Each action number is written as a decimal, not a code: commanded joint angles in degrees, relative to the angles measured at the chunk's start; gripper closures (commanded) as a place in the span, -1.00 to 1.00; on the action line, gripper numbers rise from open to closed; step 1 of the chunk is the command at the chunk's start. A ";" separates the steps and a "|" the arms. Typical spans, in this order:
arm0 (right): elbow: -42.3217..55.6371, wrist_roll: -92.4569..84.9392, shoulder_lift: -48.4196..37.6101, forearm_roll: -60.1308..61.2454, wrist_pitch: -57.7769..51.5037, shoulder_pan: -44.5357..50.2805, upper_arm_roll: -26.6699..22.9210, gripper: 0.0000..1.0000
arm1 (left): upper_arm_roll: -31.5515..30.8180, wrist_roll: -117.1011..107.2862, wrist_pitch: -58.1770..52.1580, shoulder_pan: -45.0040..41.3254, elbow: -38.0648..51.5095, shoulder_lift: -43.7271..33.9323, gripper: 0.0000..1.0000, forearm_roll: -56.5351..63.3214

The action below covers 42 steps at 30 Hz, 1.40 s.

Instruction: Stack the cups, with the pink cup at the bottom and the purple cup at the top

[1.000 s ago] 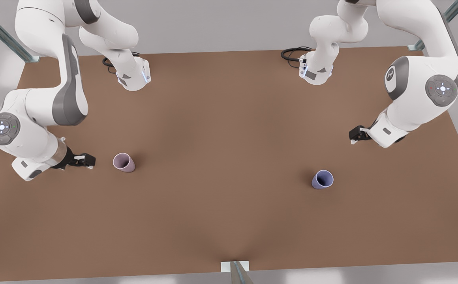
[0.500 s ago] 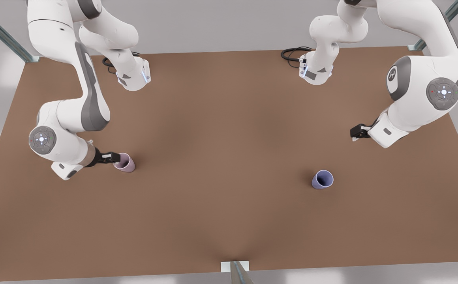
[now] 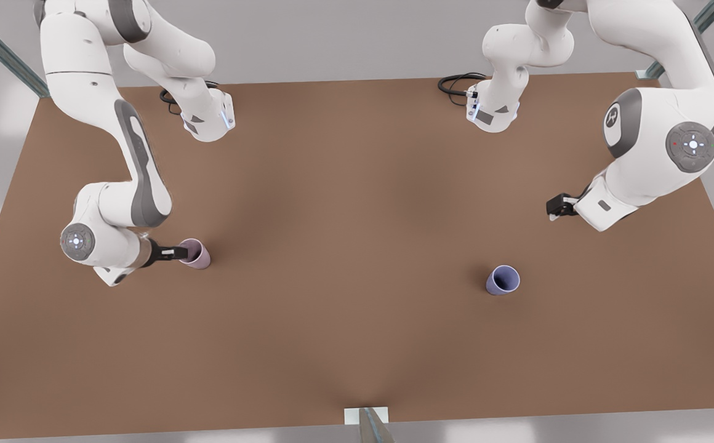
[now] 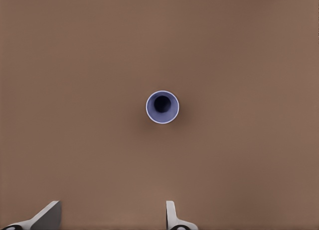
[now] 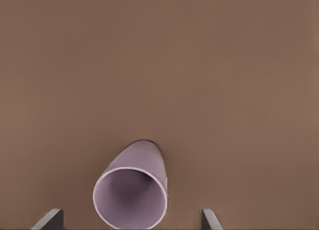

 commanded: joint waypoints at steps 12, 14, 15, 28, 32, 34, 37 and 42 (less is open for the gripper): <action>-1.29 -13.11 6.01 4.66 2.93 -2.27 -0.08 -0.97 | 0.09 -0.22 -0.96 0.18 0.08 -0.46 -1.00 -0.10; -1.55 -13.11 6.54 4.22 3.90 -2.18 -0.08 0.15 | 0.09 -0.22 -0.87 0.18 0.08 -0.37 -1.00 -0.10; -2.25 -13.38 6.63 4.22 4.78 -2.18 -0.08 0.27 | 0.09 -0.22 -0.96 0.09 0.08 -0.37 -1.00 -0.10; -2.08 -13.46 7.24 2.64 5.48 -1.74 -0.08 0.57 | 0.09 -0.13 -0.96 0.09 0.08 -0.28 -1.00 -0.01; -1.99 -13.20 6.89 2.64 5.39 -1.74 -0.08 0.57 | 0.09 -0.13 -0.96 0.18 0.08 -0.46 -1.00 0.34; -1.38 -12.59 5.57 2.73 5.39 -1.65 0.09 0.57 | 0.09 -0.13 -0.96 0.18 0.08 -0.46 -1.00 0.34; 5.65 -5.92 6.36 3.87 5.66 -0.16 0.53 0.57 | 0.09 -0.13 -0.96 0.18 0.08 -0.55 -1.00 0.34; 16.90 5.69 10.75 4.14 6.27 10.91 2.90 0.57 | 0.09 -0.13 -0.96 0.18 0.08 -0.55 -1.00 0.34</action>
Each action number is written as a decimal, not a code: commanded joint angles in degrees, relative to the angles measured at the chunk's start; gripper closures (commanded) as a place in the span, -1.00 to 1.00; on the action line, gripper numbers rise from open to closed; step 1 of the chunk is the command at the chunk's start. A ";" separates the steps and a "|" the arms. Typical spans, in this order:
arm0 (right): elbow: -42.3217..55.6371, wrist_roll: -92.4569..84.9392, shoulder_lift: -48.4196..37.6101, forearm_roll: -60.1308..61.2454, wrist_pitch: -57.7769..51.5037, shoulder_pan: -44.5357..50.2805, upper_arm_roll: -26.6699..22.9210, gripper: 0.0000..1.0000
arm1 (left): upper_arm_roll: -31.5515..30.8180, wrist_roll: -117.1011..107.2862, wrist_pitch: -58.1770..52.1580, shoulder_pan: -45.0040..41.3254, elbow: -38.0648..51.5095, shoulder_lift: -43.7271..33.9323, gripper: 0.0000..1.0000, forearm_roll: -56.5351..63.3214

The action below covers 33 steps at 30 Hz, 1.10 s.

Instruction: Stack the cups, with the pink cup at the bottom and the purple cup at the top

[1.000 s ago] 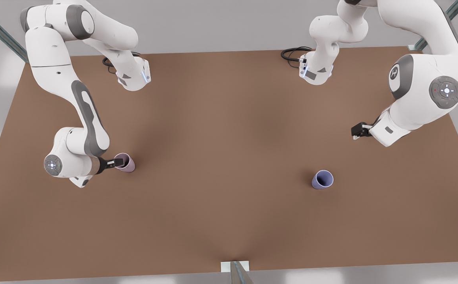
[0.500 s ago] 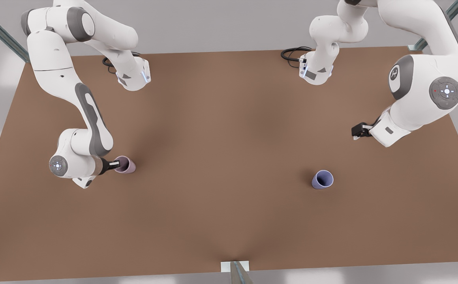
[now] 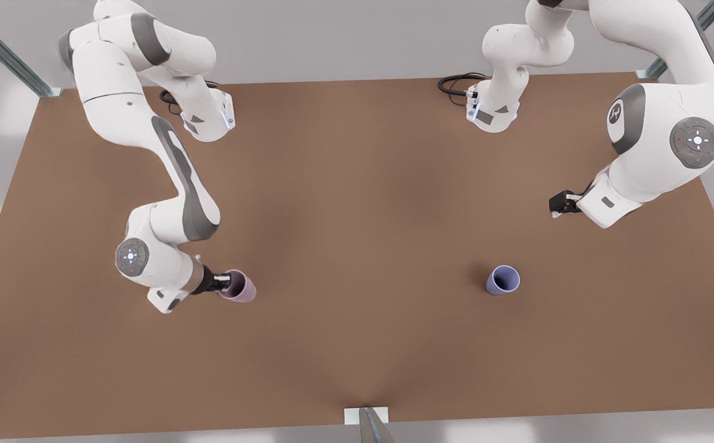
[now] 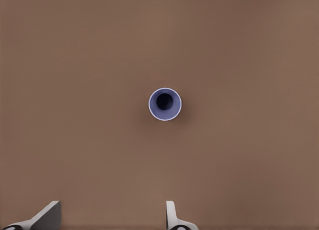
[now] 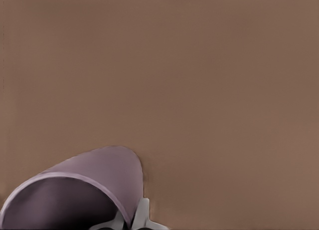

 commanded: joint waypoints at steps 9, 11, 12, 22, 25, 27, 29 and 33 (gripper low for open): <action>33.15 29.18 17.12 -5.55 -17.74 19.64 -0.44 0.57 | 0.00 -0.18 0.09 0.00 0.00 0.08 -1.00 -0.07; 40.97 36.48 22.48 -5.81 -19.59 23.60 -0.62 0.57 | -0.09 -0.71 0.79 0.00 -0.09 0.61 -1.00 0.02; 44.66 39.47 25.20 -6.08 -19.41 25.70 -0.71 0.57 | 0.00 -0.63 0.79 0.00 -0.17 0.61 -1.00 -0.43; 50.65 42.72 35.84 -6.69 -9.57 34.41 -9.06 0.57 | -0.70 -10.64 36.12 -1.85 -23.73 3.24 -1.00 -0.60; 50.64 42.72 36.46 -6.69 -9.92 34.32 -9.06 0.57 | -0.70 -10.29 35.86 -1.06 -24.61 4.65 -1.00 -0.25; 50.64 42.72 36.46 -6.69 -9.92 34.32 -8.97 0.57 | -0.70 -10.38 36.21 -1.05 -25.05 6.41 -1.00 -0.51; 50.64 42.72 36.37 -6.61 -10.09 34.32 -8.71 0.57 | -0.70 -10.56 37.71 -0.88 -23.30 8.43 -1.00 -0.86; 50.64 42.72 36.46 -6.17 -10.01 34.32 -8.44 -1.00 | -0.61 -9.77 37.00 0.44 -16.87 12.82 -1.00 -1.83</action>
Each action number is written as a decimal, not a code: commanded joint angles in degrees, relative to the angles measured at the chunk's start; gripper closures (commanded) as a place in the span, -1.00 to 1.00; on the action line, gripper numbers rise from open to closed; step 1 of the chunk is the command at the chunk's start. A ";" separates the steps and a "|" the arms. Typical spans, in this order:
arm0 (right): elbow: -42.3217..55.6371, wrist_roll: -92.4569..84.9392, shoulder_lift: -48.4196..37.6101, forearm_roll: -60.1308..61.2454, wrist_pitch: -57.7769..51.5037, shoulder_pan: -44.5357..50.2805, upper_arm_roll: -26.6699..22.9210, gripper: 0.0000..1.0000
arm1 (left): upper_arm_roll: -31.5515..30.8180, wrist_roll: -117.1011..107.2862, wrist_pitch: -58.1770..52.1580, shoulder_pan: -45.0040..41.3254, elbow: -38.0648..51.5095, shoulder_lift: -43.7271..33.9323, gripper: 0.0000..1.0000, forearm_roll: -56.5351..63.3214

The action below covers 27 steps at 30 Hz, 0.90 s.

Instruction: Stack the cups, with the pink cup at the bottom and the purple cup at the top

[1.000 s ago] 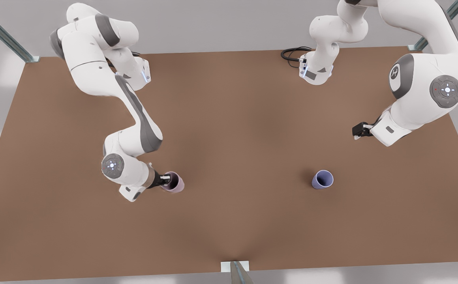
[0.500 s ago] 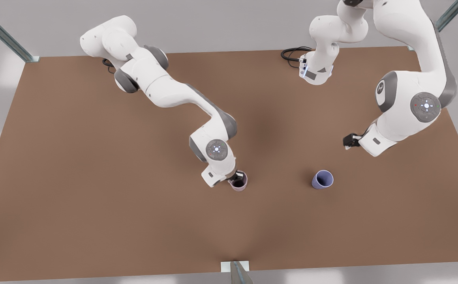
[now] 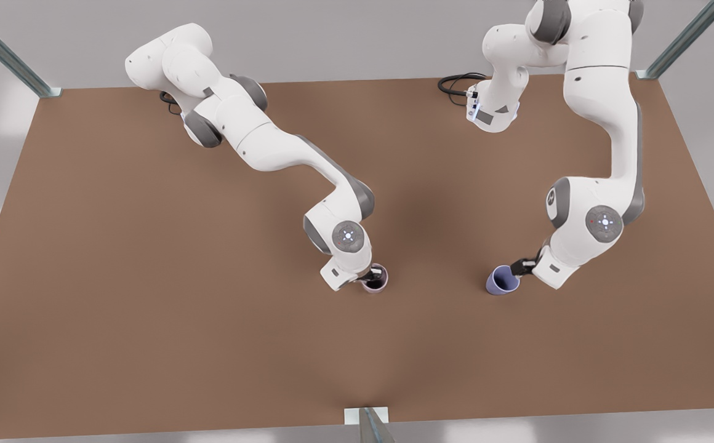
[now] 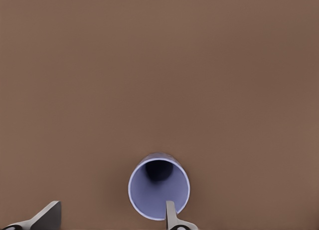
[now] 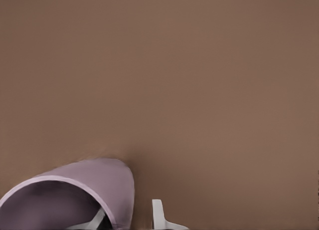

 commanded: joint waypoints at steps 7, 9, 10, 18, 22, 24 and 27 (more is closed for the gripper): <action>0.00 -0.05 0.06 0.14 0.44 0.09 0.08 -1.00 | 0.00 0.18 0.29 0.09 -0.44 2.59 -1.00 -0.31; 0.00 -0.05 -0.03 0.14 1.75 0.09 1.22 -1.00 | -0.09 0.26 0.38 0.79 -0.44 4.17 -1.00 -0.39; 0.08 -0.14 -0.11 0.23 2.02 0.00 1.48 -1.00 | -0.09 0.26 0.38 0.88 -0.52 4.61 -1.00 -0.39; -38.75 -31.60 -46.07 -1.27 -15.74 -22.58 -0.01 -1.00 | -0.18 0.18 1.26 1.23 -0.79 7.96 -0.88 -0.57; -34.55 -44.35 -48.54 -0.92 -28.30 -31.55 -3.34 -1.00 | -0.26 0.18 1.17 1.23 -0.88 8.66 0.50 -4.87; -35.95 -48.39 -49.33 0.94 -27.42 -34.63 -4.14 -1.00 | -0.26 0.18 1.08 1.23 -0.88 8.75 0.57 -6.02; -39.73 -48.04 -51.53 -3.47 -24.35 -32.52 -4.05 -1.00 | -0.88 0.18 1.17 1.23 -1.58 8.75 0.57 -6.02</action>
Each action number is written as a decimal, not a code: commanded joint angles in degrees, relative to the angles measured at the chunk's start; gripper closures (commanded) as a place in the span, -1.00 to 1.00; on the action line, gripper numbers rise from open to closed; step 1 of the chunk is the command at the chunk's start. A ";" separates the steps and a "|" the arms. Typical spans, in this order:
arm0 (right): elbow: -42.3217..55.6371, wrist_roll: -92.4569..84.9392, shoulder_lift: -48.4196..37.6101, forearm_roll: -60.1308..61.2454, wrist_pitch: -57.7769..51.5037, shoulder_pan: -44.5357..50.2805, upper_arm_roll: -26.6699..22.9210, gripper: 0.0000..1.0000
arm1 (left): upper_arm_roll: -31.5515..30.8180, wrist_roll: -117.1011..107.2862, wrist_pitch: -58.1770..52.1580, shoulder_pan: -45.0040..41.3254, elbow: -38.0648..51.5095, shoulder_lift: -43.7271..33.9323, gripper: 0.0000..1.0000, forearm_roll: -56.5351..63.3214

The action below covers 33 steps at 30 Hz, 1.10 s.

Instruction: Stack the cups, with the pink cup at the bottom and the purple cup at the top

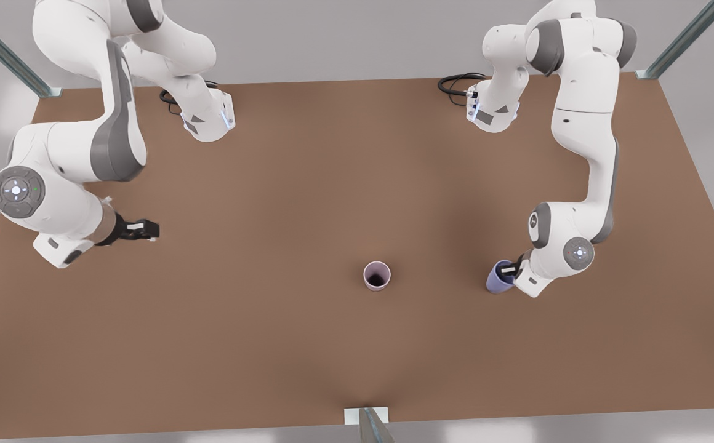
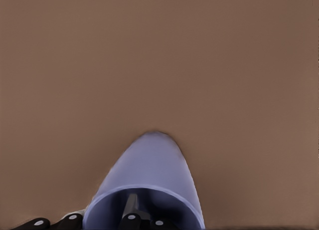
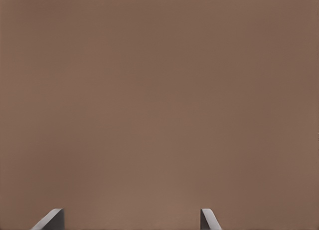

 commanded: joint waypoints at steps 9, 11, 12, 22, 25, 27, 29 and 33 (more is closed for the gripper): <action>3.79 0.02 1.55 1.44 4.18 0.03 1.81 -1.00 | 0.00 0.17 -0.53 -0.35 0.08 -1.31 0.57 -0.29; 3.79 0.02 1.55 1.53 4.18 0.12 1.81 -1.00 | 0.00 0.00 -1.14 -2.10 0.43 -3.15 0.57 -0.20; 3.79 0.02 1.55 2.67 4.18 0.03 1.81 -1.00 | 0.00 -0.79 -1.41 -3.78 0.61 -4.56 0.57 -0.20; 3.79 0.02 1.46 3.46 4.10 0.03 1.81 -1.00 | -0.70 -20.82 -5.54 -12.92 1.75 -10.72 0.57 -3.19; 3.71 0.02 1.20 3.46 3.31 0.03 1.81 -1.00 | -1.41 -29.61 -8.69 -16.43 6.05 -10.37 0.57 -3.36; 3.79 0.02 1.11 3.46 3.31 0.20 1.98 -1.00 | -1.41 -33.65 -20.19 -18.37 16.76 -7.12 0.57 -3.54; 3.79 0.02 1.02 3.46 3.31 0.12 2.51 -1.00 | -1.49 -39.72 -22.59 -20.30 19.77 -5.97 0.57 -3.54; 3.88 0.11 0.93 3.46 3.31 0.20 3.13 -1.00 | -1.76 -44.30 -21.53 -24.35 26.97 -2.11 0.57 -3.63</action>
